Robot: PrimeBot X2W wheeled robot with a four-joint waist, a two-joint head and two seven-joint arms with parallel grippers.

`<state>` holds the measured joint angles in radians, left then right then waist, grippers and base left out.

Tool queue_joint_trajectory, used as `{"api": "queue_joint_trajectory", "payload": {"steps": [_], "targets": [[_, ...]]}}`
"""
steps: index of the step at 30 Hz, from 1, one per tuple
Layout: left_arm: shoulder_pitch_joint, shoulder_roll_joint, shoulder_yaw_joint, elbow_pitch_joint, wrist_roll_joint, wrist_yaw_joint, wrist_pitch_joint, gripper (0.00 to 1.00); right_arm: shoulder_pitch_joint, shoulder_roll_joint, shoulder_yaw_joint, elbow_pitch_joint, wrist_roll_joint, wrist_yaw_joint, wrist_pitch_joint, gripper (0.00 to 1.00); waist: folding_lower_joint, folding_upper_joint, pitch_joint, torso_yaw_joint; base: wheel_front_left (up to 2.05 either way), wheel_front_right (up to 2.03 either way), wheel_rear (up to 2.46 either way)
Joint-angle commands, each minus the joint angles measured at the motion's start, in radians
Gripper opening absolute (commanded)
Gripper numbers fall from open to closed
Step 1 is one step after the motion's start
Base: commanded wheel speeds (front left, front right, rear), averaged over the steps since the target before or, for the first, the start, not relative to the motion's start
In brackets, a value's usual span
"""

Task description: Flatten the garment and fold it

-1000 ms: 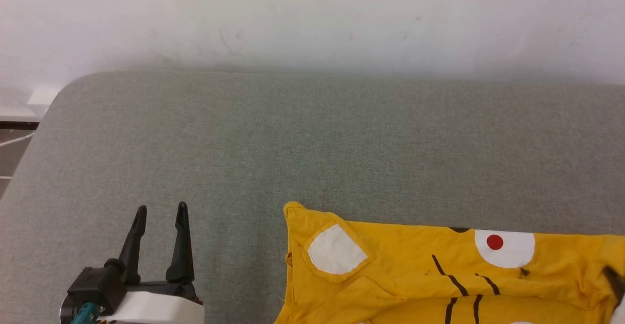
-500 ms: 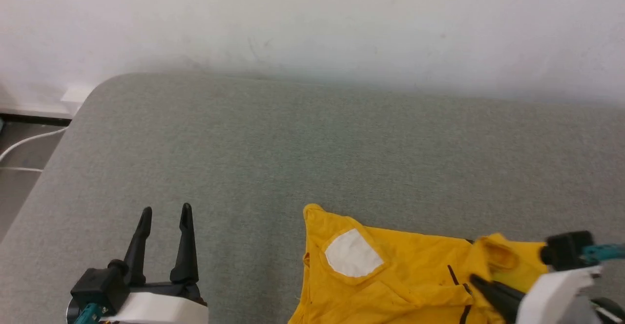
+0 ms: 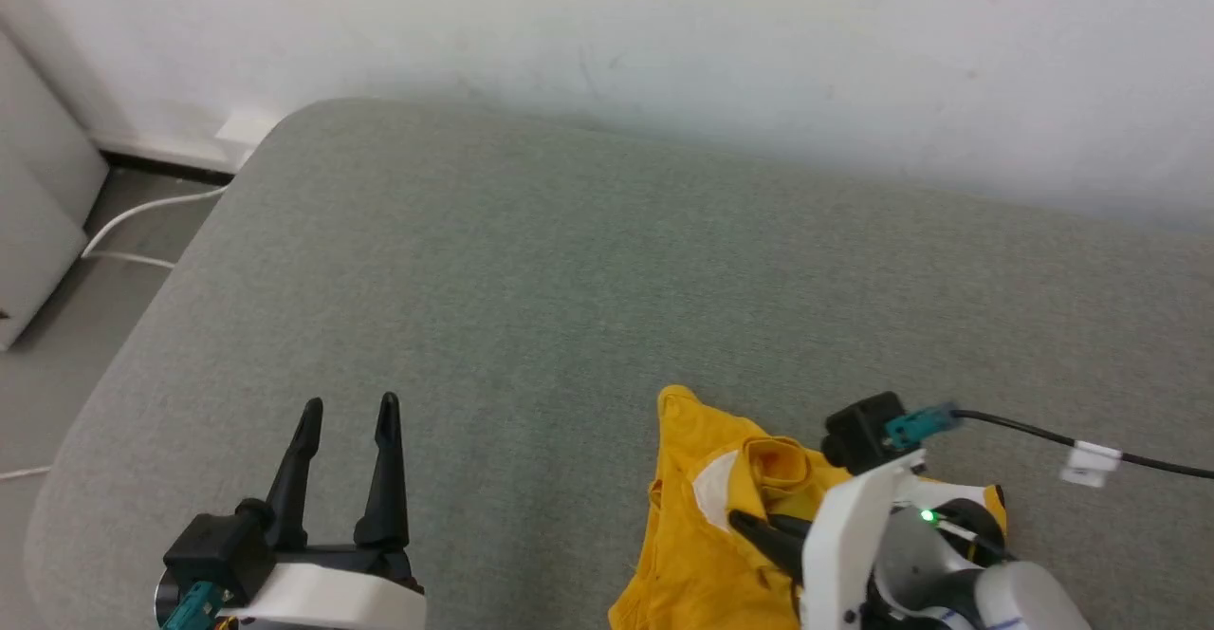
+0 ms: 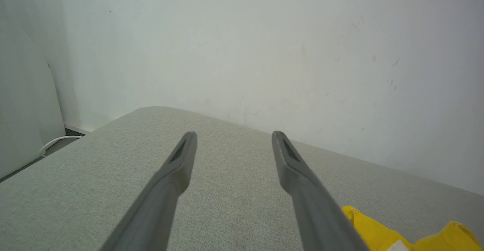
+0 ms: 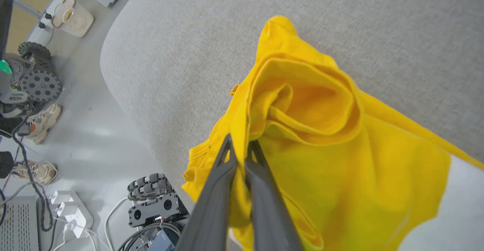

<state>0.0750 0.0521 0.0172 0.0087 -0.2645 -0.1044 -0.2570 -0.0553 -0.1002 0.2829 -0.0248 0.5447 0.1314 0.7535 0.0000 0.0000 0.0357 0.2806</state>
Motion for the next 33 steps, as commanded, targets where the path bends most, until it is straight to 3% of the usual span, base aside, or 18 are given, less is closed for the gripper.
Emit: {"api": "queue_joint_trajectory", "payload": {"steps": [1,7,8,9,20,29,33], "targets": [[-0.018,-0.002,-0.004,0.002,-0.008,0.004,-0.005,1.0,-0.027,0.007,0.013,0.026,-0.005,-0.001,-0.013,0.0,0.0,0.0,0.019,0.035,0.0,0.0,0.0],[-0.028,-0.002,-0.018,0.007,-0.013,0.009,-0.005,1.0,-0.088,0.017,0.059,0.153,-0.033,-0.001,-0.068,0.0,0.0,0.0,0.034,0.069,0.0,0.0,0.0],[-0.029,-0.002,-0.019,0.008,-0.014,0.01,-0.005,1.0,-0.097,0.015,0.071,0.169,-0.048,-0.001,-0.073,0.33,0.0,0.0,0.035,0.072,0.0,0.0,0.0],[-0.029,-0.002,-0.019,0.009,-0.015,0.011,-0.005,1.0,-0.102,0.016,0.079,0.182,-0.056,-0.001,-0.082,1.0,0.0,0.0,0.036,0.074,0.0,0.0,0.0],[-0.018,-0.002,0.001,0.01,-0.006,0.01,-0.005,1.0,-0.173,0.019,0.189,0.159,0.029,-0.001,-0.192,1.0,0.0,0.0,0.012,0.025,0.0,0.0,0.0],[-0.009,-0.002,0.004,-0.01,0.007,0.005,-0.005,1.0,-0.327,-0.202,0.184,0.117,-0.118,-0.001,-0.42,1.0,0.0,0.0,-0.009,-0.052,0.0,0.0,0.0],[-0.004,-0.002,0.003,-0.019,0.01,0.007,-0.005,1.0,-0.344,-0.294,0.107,0.145,-0.199,-0.001,-0.551,1.0,0.0,0.0,-0.016,-0.089,0.0,0.0,0.0]]}}
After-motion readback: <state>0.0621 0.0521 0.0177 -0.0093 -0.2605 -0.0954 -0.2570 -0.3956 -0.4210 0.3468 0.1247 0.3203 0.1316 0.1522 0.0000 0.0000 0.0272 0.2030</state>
